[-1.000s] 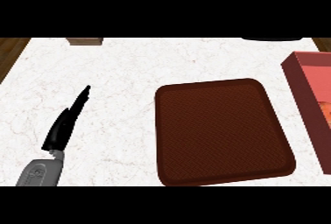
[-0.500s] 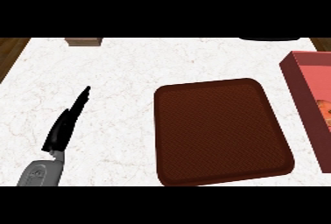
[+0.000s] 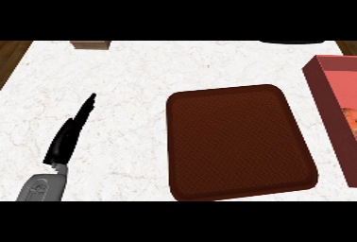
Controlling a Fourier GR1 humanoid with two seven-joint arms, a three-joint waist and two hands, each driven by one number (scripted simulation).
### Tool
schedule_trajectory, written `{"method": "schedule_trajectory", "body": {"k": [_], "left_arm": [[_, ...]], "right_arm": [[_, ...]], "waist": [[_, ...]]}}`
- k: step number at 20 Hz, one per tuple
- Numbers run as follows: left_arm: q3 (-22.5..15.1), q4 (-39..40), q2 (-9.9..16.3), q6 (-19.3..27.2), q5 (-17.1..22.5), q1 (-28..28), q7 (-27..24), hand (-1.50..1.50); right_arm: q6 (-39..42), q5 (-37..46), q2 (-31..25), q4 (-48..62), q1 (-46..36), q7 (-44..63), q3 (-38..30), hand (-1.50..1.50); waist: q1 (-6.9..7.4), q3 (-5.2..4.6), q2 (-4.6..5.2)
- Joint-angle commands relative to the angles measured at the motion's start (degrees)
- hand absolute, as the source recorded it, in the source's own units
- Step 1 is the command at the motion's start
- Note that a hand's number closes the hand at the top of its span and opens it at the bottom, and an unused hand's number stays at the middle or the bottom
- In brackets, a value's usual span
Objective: Pick the squash from the tray and place it in the cardboard box
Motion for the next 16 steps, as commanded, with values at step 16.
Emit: {"method": "schedule_trajectory", "body": {"k": [16], "left_arm": [[-0.6,0.6,-1.1,0.3,-1.1,-3.0,1.6,0.0]], "right_arm": [[1.5,-7.8,-15.1,25.2,9.4,-22.1,-10.8,-1.5]], "waist": [[0.29,0.44,0.53]]}}
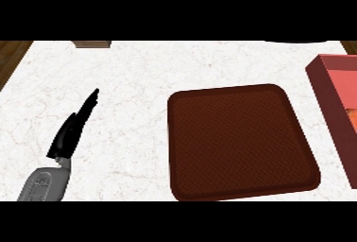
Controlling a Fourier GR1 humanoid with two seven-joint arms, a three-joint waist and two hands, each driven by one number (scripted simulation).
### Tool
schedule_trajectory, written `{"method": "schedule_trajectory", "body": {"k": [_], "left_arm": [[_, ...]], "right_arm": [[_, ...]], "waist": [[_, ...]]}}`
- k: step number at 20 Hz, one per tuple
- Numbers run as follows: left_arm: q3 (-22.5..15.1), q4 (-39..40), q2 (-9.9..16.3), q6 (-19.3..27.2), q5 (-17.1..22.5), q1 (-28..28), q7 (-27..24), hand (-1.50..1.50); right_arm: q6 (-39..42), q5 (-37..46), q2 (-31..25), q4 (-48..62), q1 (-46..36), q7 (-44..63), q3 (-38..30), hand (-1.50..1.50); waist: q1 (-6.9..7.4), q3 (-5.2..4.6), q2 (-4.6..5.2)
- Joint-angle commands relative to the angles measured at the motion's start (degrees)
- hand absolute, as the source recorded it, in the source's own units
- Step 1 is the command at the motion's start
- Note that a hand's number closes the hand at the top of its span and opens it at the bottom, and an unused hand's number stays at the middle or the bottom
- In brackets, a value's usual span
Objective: Pick the squash from the tray and place it in the cardboard box
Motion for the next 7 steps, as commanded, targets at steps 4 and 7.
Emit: {"method": "schedule_trajectory", "body": {"k": [4,7], "left_arm": [[0.2,-0.8,0.4,-1.1,0.7,0.4,-0.5,0.0],[-1.2,-0.6,-1.6,1.0,-0.8,2.0,-1.2,0.0]], "right_arm": [[1.3,-0.3,-4.5,3.6,1.5,-2.0,-0.4,-1.5],[2.5,-0.1,-4.2,4.1,4.5,-5.5,-0.3,-1.5]], "waist": [[0.87,0.1,0.06],[0.53,0.19,0.03]]}}
